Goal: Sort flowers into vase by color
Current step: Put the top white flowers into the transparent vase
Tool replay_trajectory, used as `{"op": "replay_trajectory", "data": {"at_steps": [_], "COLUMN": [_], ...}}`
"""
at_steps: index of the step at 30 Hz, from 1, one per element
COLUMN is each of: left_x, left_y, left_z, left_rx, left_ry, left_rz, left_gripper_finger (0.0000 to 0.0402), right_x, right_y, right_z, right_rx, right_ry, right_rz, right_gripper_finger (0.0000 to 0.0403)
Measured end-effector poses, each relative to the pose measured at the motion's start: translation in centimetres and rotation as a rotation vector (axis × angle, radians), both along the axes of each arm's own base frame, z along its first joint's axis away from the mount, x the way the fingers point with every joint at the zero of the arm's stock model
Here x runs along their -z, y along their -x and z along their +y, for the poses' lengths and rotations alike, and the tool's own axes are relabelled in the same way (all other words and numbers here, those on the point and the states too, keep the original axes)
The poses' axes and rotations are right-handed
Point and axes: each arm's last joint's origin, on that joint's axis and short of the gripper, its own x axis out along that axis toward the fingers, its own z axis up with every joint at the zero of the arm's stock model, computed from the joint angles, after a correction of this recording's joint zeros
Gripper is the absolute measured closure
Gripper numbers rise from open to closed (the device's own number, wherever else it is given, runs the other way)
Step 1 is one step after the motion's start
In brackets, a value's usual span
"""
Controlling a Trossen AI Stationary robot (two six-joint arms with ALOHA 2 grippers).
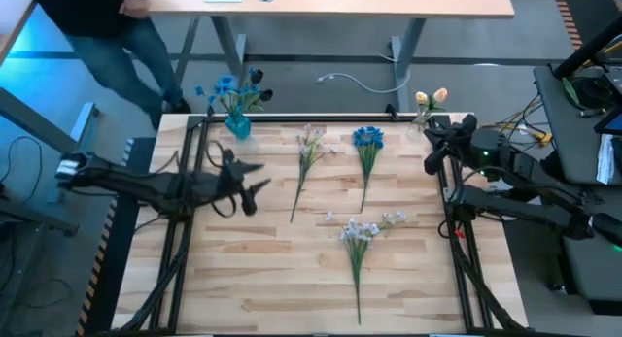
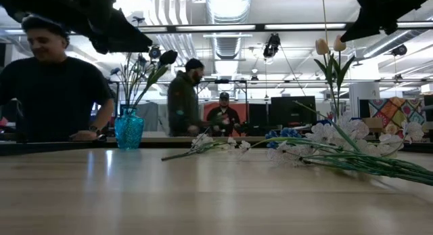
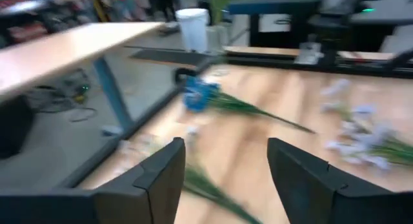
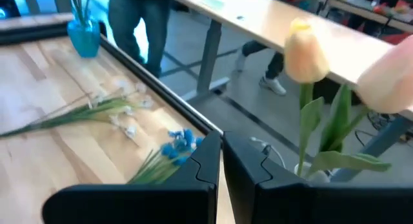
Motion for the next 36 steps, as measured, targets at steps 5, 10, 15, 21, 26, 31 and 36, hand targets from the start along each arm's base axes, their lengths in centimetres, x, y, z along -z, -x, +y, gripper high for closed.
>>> {"op": "replay_trajectory", "data": {"at_steps": [5,10,15,21,26,31,36], "left_x": [1.9,4.0,6.0,7.7,9.1,10.3,11.6], "left_y": [-2.4,-5.2,-7.2,-8.3,-9.2,-10.8,-12.5], "left_z": [-1.1,-1.6,-2.1,-1.7,-0.4,0.6,1.2], "left_rx": [-0.005,-0.047,-0.044,-0.061,-0.136,-0.193,-0.232], "left_ry": [0.101,0.158,0.203,0.29,0.401,0.398,0.391], "left_rz": [0.072,0.166,0.223,0.211,0.239,0.306,0.378], "left_gripper_finger": [0.0226,0.0256,0.029,0.0339,0.0373,0.0351,0.0287], "right_x": [0.6,1.0,0.8,0.8,0.7,0.7,0.8], "right_y": [-1.6,-2.3,-1.9,-1.7,-1.6,-1.4,-1.3], "right_z": [-0.8,-1.1,-0.9,-0.8,-0.8,-0.9,-0.9], "right_rx": [0.001,0.002,0.003,0.003,0.012,0.084,0.094], "right_ry": [-0.034,-0.052,-0.044,-0.041,-0.039,-0.022,-0.022], "right_rz": [0.073,0.11,0.088,0.081,0.07,0.071,0.081], "right_gripper_finger": [0.039,0.039,0.039,0.039,0.039,0.039,0.039]}}
